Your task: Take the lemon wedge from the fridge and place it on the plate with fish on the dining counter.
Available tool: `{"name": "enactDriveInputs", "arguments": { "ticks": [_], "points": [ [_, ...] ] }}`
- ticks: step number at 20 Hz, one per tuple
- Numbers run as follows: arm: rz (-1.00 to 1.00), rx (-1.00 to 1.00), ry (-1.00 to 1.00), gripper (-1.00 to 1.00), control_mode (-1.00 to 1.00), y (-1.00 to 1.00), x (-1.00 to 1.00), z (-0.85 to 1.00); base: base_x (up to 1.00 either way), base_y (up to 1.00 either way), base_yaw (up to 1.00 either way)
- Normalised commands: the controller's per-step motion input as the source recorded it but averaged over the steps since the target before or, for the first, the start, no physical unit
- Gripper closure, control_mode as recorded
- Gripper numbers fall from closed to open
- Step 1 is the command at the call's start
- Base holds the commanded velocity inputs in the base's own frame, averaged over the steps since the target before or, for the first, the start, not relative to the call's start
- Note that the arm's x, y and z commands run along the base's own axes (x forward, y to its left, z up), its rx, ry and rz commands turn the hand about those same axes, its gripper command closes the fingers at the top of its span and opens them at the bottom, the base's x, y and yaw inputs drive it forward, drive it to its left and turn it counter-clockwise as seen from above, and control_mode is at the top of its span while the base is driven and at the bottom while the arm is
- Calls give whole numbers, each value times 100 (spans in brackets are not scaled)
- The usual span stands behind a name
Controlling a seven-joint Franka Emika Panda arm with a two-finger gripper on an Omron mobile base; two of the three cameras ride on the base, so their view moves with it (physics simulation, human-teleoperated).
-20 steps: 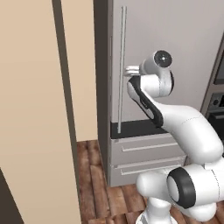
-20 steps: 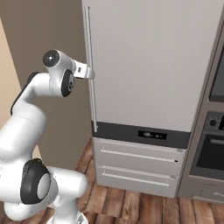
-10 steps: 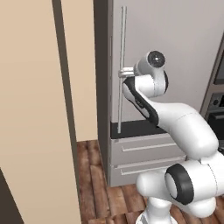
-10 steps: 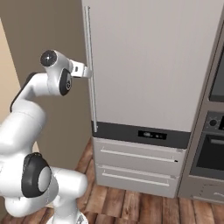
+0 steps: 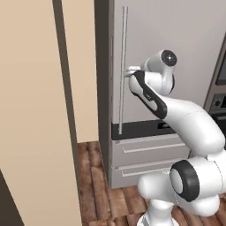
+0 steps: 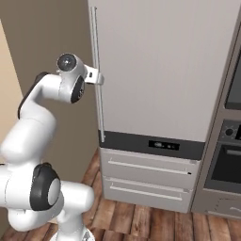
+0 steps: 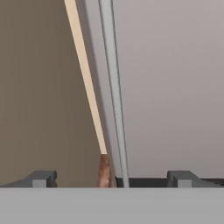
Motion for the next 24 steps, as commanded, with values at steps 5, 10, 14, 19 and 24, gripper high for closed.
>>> {"name": "enactDriveInputs", "arguments": {
  "ticks": [5,10,14,19,24],
  "points": [
    [0,-2,1,-100,-100,0,44,-5,0,0,0],
    [0,0,2,-100,-100,0,54,-7,0,0,0],
    [0,0,1,-100,-100,0,48,-11,0,0,0],
    [0,0,0,-100,-100,0,41,-22,0,0,0],
    [0,-2,0,-100,-100,1,46,-25,0,0,0]
  ]
}}
